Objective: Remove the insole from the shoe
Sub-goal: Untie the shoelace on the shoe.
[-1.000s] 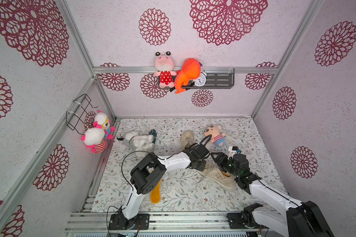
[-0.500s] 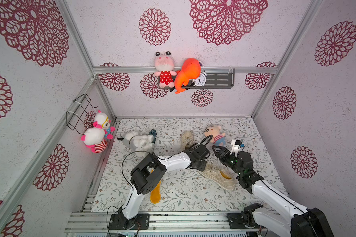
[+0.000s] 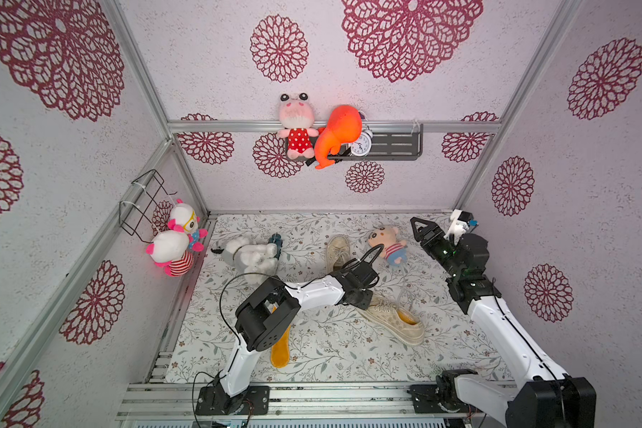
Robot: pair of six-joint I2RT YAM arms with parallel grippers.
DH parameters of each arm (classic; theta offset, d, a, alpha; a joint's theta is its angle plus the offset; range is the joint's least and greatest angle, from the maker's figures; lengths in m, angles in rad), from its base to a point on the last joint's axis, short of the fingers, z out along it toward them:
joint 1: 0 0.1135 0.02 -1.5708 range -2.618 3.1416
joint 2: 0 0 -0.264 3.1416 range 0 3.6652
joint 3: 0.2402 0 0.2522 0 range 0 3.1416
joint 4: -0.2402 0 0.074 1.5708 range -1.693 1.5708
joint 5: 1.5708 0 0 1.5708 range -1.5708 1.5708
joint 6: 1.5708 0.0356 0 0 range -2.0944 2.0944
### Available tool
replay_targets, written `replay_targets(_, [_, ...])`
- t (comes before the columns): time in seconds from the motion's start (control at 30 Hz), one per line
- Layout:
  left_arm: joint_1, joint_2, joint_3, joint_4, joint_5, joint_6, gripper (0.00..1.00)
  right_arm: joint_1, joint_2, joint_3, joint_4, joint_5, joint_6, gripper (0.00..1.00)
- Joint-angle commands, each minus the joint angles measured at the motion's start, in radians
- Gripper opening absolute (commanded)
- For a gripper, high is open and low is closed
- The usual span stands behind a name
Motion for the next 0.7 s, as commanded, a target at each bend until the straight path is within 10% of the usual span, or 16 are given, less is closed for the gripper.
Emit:
replay_targets(0.0, [-0.060,0.093,-0.066,-0.142,0.106,0.036,0.48,-0.042,0.032,0.068,-0.068,0.005,-0.059,0.64])
replay_targets(0.2, [-0.061,0.085,-0.055,-0.142,0.100,0.039,0.48,-0.069,0.067,0.174,-0.427,0.106,-0.165,0.60])
replay_targets(0.67, [-0.055,0.063,0.060,-0.149,0.072,0.060,0.53,0.294,-0.110,0.113,-1.283,0.252,-0.327,0.04])
